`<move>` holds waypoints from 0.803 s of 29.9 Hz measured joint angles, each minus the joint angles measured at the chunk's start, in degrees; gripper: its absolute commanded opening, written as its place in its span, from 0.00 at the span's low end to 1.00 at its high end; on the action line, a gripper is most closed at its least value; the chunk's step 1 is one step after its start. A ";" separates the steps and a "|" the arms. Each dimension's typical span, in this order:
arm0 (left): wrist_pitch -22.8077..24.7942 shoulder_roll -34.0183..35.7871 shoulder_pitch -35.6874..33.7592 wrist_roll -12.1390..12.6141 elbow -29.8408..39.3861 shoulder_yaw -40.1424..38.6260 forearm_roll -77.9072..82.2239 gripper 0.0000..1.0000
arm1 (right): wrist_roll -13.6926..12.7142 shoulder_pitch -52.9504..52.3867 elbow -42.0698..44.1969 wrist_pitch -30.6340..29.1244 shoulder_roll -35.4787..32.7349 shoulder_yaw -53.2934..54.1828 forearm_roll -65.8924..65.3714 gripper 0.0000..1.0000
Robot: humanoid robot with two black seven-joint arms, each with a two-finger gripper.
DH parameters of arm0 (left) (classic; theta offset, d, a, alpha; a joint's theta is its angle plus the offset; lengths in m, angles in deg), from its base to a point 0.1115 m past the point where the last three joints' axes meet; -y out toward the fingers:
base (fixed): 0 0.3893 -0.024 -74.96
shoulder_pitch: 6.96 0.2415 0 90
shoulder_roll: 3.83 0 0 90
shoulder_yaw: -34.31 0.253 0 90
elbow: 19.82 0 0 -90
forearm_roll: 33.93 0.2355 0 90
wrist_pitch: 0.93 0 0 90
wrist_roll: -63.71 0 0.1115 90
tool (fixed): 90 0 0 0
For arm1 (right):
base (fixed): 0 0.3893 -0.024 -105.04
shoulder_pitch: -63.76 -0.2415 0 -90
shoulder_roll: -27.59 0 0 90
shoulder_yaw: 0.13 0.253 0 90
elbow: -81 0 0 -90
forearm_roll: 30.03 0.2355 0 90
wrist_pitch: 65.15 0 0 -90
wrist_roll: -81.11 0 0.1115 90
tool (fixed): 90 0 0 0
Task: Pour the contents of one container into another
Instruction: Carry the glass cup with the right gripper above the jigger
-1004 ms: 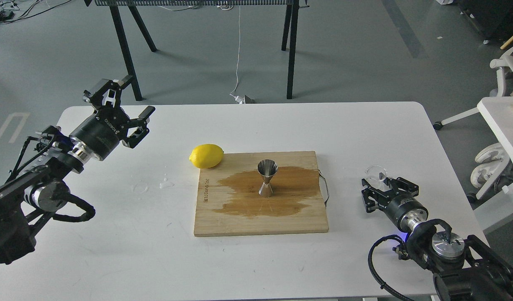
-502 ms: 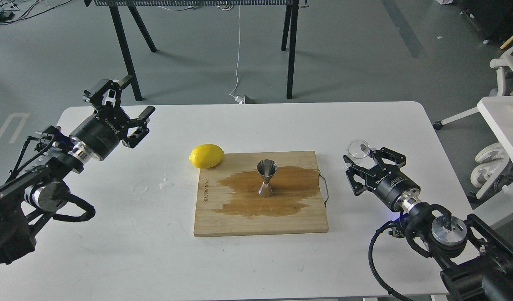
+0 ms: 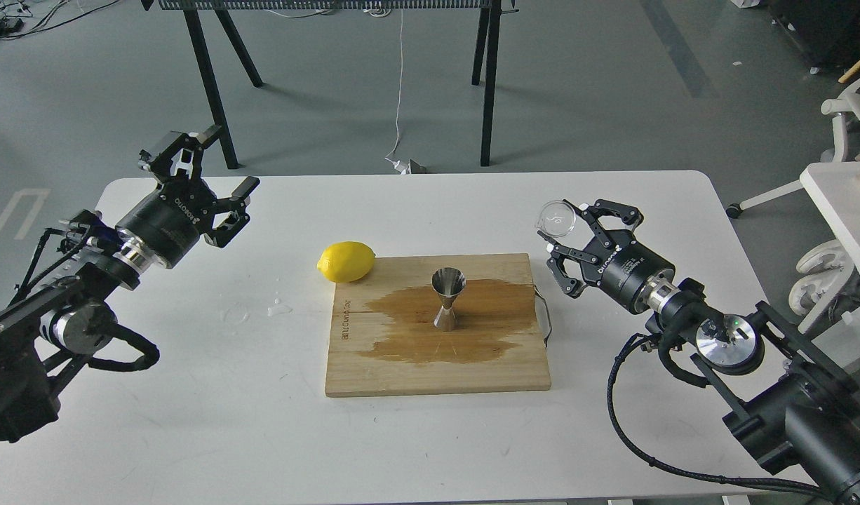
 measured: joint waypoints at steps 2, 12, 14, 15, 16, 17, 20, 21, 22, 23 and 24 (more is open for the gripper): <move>0.00 0.00 -0.04 0.00 0.00 0.00 0.00 0.90 | 0.03 -2.08 0.35 0.14 0.01 -2.48 -0.79 0.41; 0.00 -0.07 -0.02 0.00 0.00 0.00 0.00 0.90 | 0.12 -9.43 1.18 1.10 1.62 -13.26 -11.56 0.41; 0.00 -0.07 -0.02 0.00 0.00 0.00 0.00 0.90 | 0.08 -10.63 0.97 1.37 1.80 -15.41 -12.48 0.41; 0.00 -0.05 -0.02 0.00 0.00 0.00 0.00 0.90 | 0.07 -11.17 0.89 1.46 1.89 -16.25 -12.66 0.41; 0.00 0.00 -0.02 0.00 0.00 0.00 0.00 0.90 | 0.06 -11.62 0.88 1.51 2.01 -16.86 -12.77 0.41; 0.00 0.05 -0.02 0.00 0.00 0.00 0.00 0.90 | 0.05 -12.03 0.86 1.54 2.19 -17.30 -12.85 0.40; 0.00 0.15 -0.01 0.00 0.00 0.00 0.00 0.90 | 0.05 -12.84 0.83 1.57 2.63 -18.30 -12.99 0.40; 0.00 0.16 0.00 0.00 0.00 0.00 0.01 0.90 | 0.04 -13.13 0.82 1.57 2.65 -18.83 -13.01 0.40; 0.00 0.16 0.01 0.00 0.00 0.00 0.00 0.90 | 0.03 -13.51 0.77 1.58 2.62 -19.40 -13.03 0.40; 0.00 0.17 0.01 0.00 0.00 0.00 0.00 0.90 | 0.03 -14.00 0.63 1.58 2.49 -20.13 -13.13 0.40; 0.00 0.17 0.02 0.00 0.00 0.00 0.01 0.90 | 0.03 -14.41 0.50 1.58 2.36 -20.71 -13.39 0.40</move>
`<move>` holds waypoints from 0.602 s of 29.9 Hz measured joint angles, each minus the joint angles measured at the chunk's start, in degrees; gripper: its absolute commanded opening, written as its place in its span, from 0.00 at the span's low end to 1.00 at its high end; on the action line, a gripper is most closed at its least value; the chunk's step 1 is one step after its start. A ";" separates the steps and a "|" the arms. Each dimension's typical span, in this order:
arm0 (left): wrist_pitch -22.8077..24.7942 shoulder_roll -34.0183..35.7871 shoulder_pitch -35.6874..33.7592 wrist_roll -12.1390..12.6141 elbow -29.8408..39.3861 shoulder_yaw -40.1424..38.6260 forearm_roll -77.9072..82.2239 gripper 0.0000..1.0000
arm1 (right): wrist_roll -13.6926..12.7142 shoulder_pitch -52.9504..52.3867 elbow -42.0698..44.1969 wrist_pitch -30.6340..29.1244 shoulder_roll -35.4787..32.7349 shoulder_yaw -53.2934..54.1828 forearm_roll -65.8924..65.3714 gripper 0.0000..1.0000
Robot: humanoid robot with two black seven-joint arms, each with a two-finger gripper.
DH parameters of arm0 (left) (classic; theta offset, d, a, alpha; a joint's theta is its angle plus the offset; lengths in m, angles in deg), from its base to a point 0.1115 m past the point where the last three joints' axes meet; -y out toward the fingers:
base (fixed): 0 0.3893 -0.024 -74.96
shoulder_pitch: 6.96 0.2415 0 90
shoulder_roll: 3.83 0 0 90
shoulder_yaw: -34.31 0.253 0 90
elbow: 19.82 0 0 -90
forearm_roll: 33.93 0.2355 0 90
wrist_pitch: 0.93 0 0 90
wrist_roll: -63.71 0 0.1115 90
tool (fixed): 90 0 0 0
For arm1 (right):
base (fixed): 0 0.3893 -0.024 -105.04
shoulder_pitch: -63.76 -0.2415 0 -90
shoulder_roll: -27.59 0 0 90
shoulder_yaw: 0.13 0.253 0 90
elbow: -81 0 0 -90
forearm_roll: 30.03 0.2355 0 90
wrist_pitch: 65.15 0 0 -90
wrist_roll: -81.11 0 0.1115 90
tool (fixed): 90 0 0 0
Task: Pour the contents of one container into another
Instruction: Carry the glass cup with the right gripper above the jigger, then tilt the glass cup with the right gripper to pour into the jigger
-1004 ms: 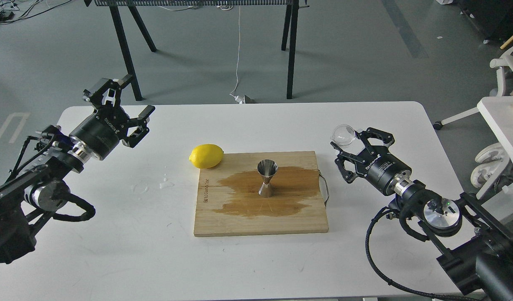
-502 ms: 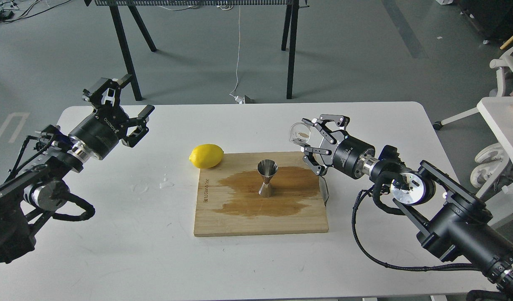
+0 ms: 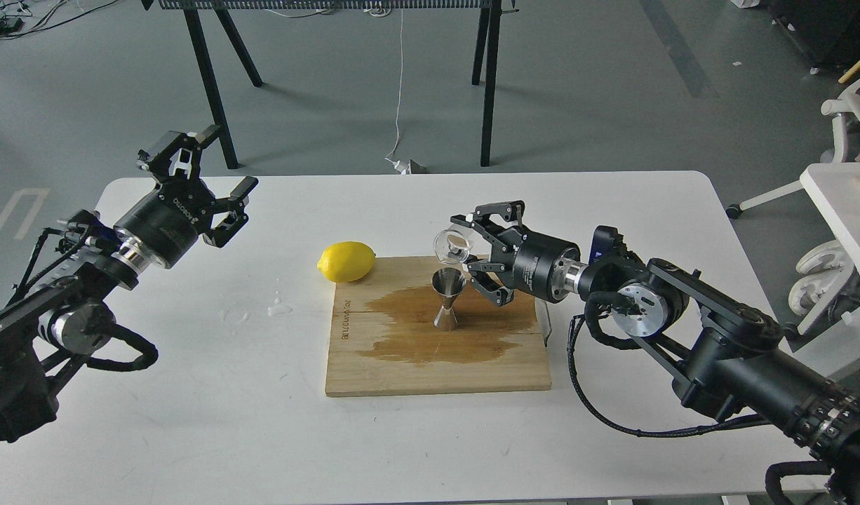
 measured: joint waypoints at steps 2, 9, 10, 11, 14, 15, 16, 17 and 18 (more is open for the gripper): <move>0.00 0.00 0.00 0.00 0.00 0.00 0.02 0.90 | 0.00 -0.86 -0.09 0.01 -0.24 -0.91 -1.17 0.40; 0.00 -0.03 0.05 0.00 0.00 0.00 0.02 0.90 | -0.09 -4.81 -0.01 1.34 -0.65 -6.35 -7.22 0.41; 0.00 -0.05 0.04 0.00 0.00 0.00 0.02 0.90 | -0.09 -5.40 0.02 1.49 -0.81 -7.22 -7.59 0.41; 0.00 -0.05 0.04 0.00 0.00 0.00 0.02 0.90 | -0.09 -5.84 0.04 1.57 -0.91 -7.88 -7.80 0.41; 0.00 -0.06 0.04 0.00 -0.04 0.00 0.02 0.90 | -0.09 -7.23 0.10 1.69 -1.01 -9.49 -8.30 0.41; 0.00 -0.07 0.04 0.00 -0.06 0.00 0.02 0.90 | -0.09 -7.74 0.12 1.76 -1.02 -9.96 -8.62 0.41; 0.00 -0.08 0.04 0.00 -0.08 0.00 0.02 0.90 | -0.09 -8.24 0.16 1.85 -1.03 -10.45 -9.03 0.41; 0.00 -0.08 0.03 0.00 -0.09 0.00 0.02 0.90 | -0.09 -8.65 0.19 1.93 -1.03 -10.90 -9.39 0.41; 0.00 -0.08 0.03 0.00 -0.09 0.00 0.02 0.90 | -0.09 -9.12 0.22 2.00 -1.03 -11.41 -9.70 0.41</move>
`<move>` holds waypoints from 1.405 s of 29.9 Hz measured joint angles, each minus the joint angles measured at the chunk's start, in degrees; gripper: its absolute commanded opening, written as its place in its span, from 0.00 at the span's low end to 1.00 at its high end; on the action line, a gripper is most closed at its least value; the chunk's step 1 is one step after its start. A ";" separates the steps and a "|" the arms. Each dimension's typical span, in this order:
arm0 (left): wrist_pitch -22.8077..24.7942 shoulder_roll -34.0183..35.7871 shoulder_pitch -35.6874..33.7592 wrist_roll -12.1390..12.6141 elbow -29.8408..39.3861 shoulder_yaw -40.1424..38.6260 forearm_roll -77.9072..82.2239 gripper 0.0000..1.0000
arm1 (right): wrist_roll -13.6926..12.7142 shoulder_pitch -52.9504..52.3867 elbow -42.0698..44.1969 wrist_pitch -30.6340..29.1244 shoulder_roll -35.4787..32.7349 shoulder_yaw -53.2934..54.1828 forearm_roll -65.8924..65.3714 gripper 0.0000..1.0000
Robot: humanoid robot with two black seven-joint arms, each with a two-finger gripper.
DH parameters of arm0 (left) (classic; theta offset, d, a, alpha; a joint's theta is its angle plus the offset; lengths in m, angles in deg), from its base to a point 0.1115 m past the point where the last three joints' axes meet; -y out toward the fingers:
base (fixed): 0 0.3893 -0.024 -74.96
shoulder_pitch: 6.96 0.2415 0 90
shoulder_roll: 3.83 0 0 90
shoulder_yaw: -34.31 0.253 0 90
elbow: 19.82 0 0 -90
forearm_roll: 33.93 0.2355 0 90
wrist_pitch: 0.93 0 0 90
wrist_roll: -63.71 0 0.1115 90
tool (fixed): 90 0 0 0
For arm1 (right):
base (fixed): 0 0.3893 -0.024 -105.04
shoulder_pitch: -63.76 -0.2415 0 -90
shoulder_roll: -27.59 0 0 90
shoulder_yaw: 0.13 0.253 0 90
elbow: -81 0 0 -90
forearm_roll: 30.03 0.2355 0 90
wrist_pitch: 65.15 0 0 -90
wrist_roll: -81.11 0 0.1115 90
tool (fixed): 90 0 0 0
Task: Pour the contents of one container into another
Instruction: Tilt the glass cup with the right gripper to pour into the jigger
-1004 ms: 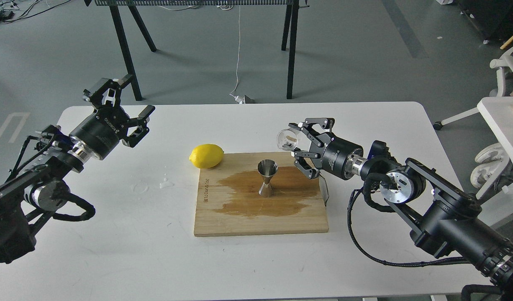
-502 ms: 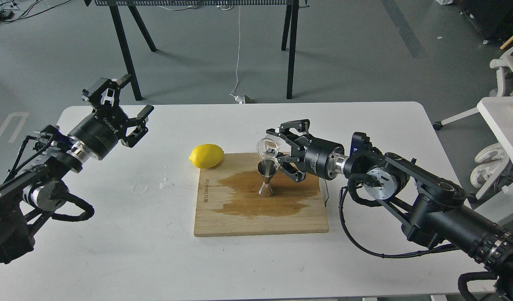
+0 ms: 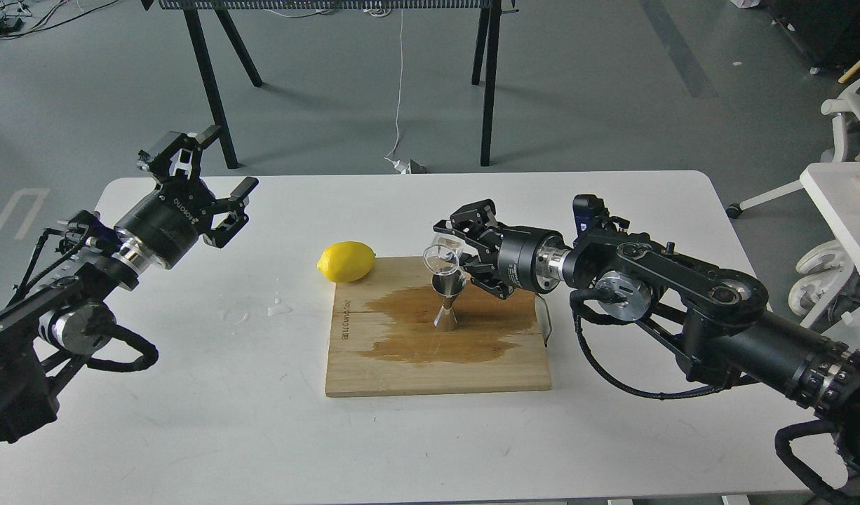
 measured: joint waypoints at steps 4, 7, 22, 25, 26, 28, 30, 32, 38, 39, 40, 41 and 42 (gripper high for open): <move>0.00 0.00 -0.02 0.00 0.00 0.00 0.00 0.90 | -0.07 -2.00 0.08 0.10 -0.10 -2.14 -0.43 0.41; 0.00 0.08 -0.02 0.00 0.00 0.00 0.04 0.90 | -0.08 -3.65 0.07 0.11 -0.66 -4.05 -0.48 0.41; 0.00 0.10 -0.02 0.00 -0.08 0.00 0.07 0.90 | -0.08 -9.91 0.19 0.03 -0.97 -11.49 -1.06 0.41; 0.00 0.09 -0.02 0.00 -0.22 0.00 0.06 0.90 | -0.08 -10.65 0.21 -0.03 -0.97 -12.16 -1.24 0.41; 0.00 0.07 -0.02 0.00 -0.39 0.00 0.06 0.90 | -0.08 -11.00 0.25 -0.04 -0.97 -12.70 -1.31 0.41; 0.00 0.02 -0.01 0.00 -0.69 0.00 0.06 0.90 | -0.08 -11.72 0.30 -0.06 -0.92 -13.95 -1.51 0.41; 0.00 0.00 -0.02 0.00 -0.84 0.00 0.04 0.90 | -0.08 -12.55 0.35 -0.06 -0.81 -15.13 -1.65 0.41; 0.00 0.00 -0.01 0.00 -0.87 0.00 0.04 0.90 | -0.08 -13.20 0.41 -0.07 -0.74 -15.87 -1.69 0.41; 0.00 0.00 -0.02 0.00 -0.88 0.00 0.04 0.90 | -0.03 -14.68 0.46 -0.07 -0.64 -16.97 -1.83 0.41; 0.00 0.00 -0.01 0.00 -0.88 0.00 0.04 0.90 | -0.03 -14.91 0.48 -0.07 -0.64 -17.13 -2.01 0.41; 0.00 0.00 -0.02 0.00 -0.88 0.00 0.04 0.90 | -0.03 -15.20 0.51 -0.07 -0.64 -17.42 -2.29 0.41; 0.00 0.00 -0.02 0.00 -0.88 0.00 0.05 0.90 | -0.03 -15.60 0.53 -0.07 -0.63 -17.84 -2.60 0.41; 0.00 0.00 -0.02 0.00 -0.88 0.00 0.05 0.90 | -0.03 -16.10 0.54 -0.07 -0.60 -18.39 -2.84 0.41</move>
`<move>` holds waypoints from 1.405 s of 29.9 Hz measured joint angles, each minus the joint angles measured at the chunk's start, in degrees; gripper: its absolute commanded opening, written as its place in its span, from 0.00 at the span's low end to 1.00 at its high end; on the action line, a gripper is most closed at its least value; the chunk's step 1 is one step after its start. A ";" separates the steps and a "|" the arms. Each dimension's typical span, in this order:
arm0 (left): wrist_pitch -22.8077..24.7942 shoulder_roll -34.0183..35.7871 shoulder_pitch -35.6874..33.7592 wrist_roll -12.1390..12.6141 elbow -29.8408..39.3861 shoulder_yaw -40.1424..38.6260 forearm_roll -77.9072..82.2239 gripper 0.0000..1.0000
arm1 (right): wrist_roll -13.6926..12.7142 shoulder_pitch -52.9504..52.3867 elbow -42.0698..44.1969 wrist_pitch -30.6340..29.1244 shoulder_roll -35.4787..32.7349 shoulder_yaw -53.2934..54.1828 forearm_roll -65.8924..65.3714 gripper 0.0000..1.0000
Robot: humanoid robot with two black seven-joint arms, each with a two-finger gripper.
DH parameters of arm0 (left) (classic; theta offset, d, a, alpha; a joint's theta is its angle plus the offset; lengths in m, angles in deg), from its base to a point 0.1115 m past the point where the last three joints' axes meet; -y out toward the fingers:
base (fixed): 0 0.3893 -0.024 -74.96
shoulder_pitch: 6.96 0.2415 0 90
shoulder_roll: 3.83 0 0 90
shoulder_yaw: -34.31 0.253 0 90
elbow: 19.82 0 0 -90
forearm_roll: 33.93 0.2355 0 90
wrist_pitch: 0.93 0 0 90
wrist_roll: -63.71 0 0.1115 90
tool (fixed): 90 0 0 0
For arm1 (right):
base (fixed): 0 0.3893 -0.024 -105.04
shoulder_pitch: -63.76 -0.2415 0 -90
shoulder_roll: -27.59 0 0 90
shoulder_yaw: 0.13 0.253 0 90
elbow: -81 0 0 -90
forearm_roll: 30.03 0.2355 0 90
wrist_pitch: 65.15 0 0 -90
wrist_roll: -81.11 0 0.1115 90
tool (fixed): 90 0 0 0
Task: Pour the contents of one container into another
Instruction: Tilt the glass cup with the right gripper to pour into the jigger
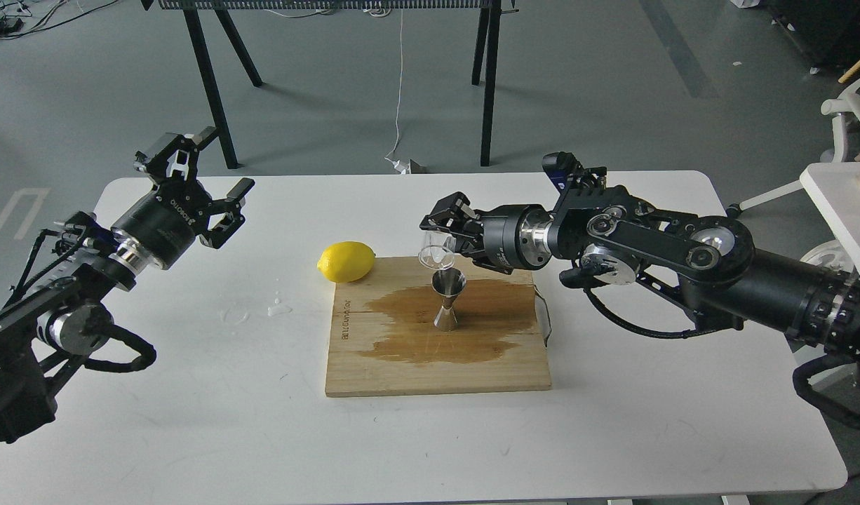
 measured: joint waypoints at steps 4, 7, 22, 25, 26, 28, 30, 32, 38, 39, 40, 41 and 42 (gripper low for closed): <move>0.00 0.00 0.00 0.00 0.00 0.00 0.00 0.90 | 0.00 -1.58 0.01 0.00 0.07 -1.83 -0.26 0.41; 0.00 0.00 0.00 0.00 0.00 0.00 0.01 0.90 | 0.00 -2.27 0.01 -0.08 0.07 -2.78 -0.27 0.41; 0.00 0.09 0.00 0.00 0.00 0.00 0.02 0.90 | -0.04 -4.13 -0.68 -0.69 -0.34 -5.52 -0.36 0.41; 0.00 0.09 0.00 0.00 0.00 0.00 0.00 0.90 | -0.04 -4.69 -0.79 -0.71 -0.36 -6.41 -0.40 0.41; 0.00 0.09 0.00 0.00 0.00 0.00 0.00 0.90 | -0.04 -4.82 -0.83 -0.74 -0.36 -6.70 -0.42 0.41; 0.00 0.09 0.00 0.00 0.00 0.00 0.00 0.90 | -0.04 -5.11 -0.86 -0.78 -0.36 -7.23 -0.55 0.41; 0.00 0.09 0.00 0.00 0.00 0.00 0.00 0.90 | -0.04 -5.55 -0.88 -0.83 -0.37 -7.84 -0.91 0.41; 0.00 0.09 0.00 0.00 0.00 0.00 -0.01 0.90 | -0.04 -5.91 -0.94 -0.87 -0.37 -8.43 -1.19 0.41; 0.00 0.09 0.00 0.00 0.00 0.00 -0.02 0.90 | -0.04 -6.69 -0.84 -0.88 -0.22 -8.93 -1.35 0.41; 0.00 0.09 0.00 0.00 0.00 0.00 -0.03 0.90 | -0.04 -6.72 -0.81 -0.88 -0.19 -8.97 -1.38 0.41; 0.00 0.09 0.00 0.00 0.00 0.00 -0.03 0.90 | -0.04 -6.73 -0.79 -0.88 -0.16 -9.00 -1.41 0.41; 0.00 0.09 0.00 0.00 0.00 0.00 -0.03 0.90 | -0.04 -6.75 -0.79 -0.88 -0.11 -9.01 -1.55 0.41; 0.00 0.09 0.00 0.00 0.00 0.00 -0.03 0.90 | -0.04 -6.80 -0.77 -0.88 -0.05 -9.02 -1.72 0.41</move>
